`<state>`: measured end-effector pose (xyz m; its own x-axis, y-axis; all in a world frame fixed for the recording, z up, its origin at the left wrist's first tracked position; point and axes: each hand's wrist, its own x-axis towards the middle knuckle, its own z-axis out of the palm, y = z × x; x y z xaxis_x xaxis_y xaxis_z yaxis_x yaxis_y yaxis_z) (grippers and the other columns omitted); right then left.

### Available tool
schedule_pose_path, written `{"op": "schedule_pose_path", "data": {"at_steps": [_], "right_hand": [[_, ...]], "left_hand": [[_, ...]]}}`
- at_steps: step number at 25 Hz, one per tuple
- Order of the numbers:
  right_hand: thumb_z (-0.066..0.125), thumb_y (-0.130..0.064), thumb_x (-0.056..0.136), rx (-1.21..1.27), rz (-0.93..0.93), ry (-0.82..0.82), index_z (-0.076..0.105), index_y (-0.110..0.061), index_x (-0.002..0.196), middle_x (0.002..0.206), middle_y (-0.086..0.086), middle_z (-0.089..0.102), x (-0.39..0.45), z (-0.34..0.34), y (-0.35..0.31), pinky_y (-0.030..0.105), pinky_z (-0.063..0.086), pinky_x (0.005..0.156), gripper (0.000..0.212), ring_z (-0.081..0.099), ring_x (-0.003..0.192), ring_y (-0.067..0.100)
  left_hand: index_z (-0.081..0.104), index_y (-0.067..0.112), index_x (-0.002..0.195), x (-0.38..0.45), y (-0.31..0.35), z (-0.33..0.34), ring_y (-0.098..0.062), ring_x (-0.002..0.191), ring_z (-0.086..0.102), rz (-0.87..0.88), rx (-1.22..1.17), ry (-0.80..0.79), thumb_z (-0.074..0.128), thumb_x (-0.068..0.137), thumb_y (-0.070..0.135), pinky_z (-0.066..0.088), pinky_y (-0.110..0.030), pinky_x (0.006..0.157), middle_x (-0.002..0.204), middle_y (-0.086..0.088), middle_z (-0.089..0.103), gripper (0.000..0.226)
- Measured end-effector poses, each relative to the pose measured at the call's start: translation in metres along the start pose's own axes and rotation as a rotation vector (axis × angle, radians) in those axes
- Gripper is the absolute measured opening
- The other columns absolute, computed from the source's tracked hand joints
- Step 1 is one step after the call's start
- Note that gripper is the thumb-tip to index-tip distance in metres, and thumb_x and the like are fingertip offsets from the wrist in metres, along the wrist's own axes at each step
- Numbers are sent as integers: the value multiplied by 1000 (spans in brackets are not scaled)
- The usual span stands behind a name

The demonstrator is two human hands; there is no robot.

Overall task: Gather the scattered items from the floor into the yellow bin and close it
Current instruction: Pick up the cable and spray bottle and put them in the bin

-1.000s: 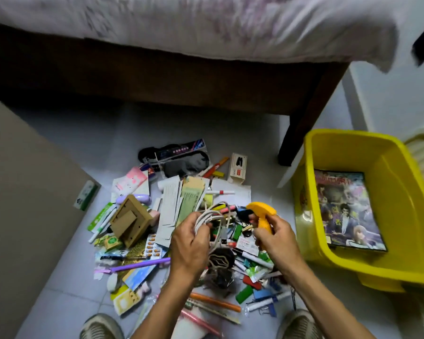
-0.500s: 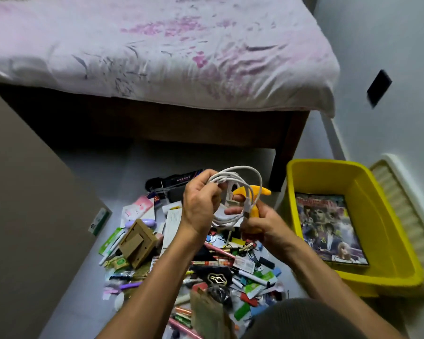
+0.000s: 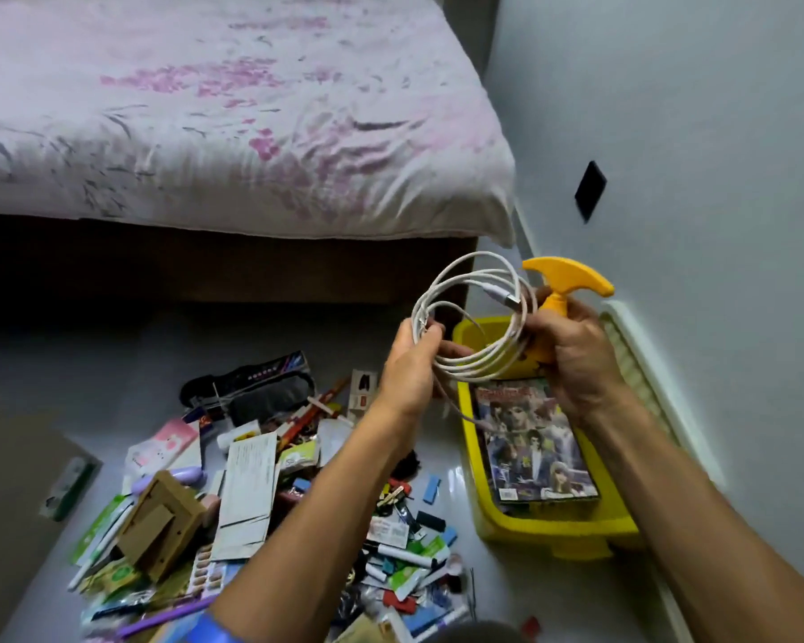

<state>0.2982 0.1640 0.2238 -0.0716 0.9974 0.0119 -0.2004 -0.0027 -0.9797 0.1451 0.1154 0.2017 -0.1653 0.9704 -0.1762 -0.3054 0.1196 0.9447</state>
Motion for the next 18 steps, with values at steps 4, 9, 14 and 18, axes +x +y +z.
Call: {"op": "schedule_pose_path", "data": {"at_steps": [4,9,14,18], "right_hand": [[55,0,85,-57,172,151,67,-17,76,68,5,66,12,-60,35,24,50,46,22,61,51,13],[58,-17,91,-693,598,221,60,-13,116,107,17,65,6,-120,127,27,41,49,25,60,76,27],[59,-13,89,-801,205,61,67,-23,110,116,3,68,-40,-61,166,29,47,74,25,61,91,15],[59,-9,88,-877,-86,-221,69,-19,105,105,-2,67,-91,5,186,28,50,80,22,61,93,13]], "left_hand": [[50,12,120,34,-40,56,-19,67,66,-315,-98,22,43,103,25,54,-29,54,94,-10,67,23],[40,15,145,23,-110,22,-20,120,50,-417,435,-33,52,99,30,39,-33,95,148,-5,43,50],[54,22,134,-15,-137,-48,-21,113,60,-316,311,230,53,98,19,50,-40,99,129,-3,60,36],[64,20,119,-49,-162,-108,-4,78,67,-348,295,346,57,94,15,56,-24,72,93,5,69,27]]}}
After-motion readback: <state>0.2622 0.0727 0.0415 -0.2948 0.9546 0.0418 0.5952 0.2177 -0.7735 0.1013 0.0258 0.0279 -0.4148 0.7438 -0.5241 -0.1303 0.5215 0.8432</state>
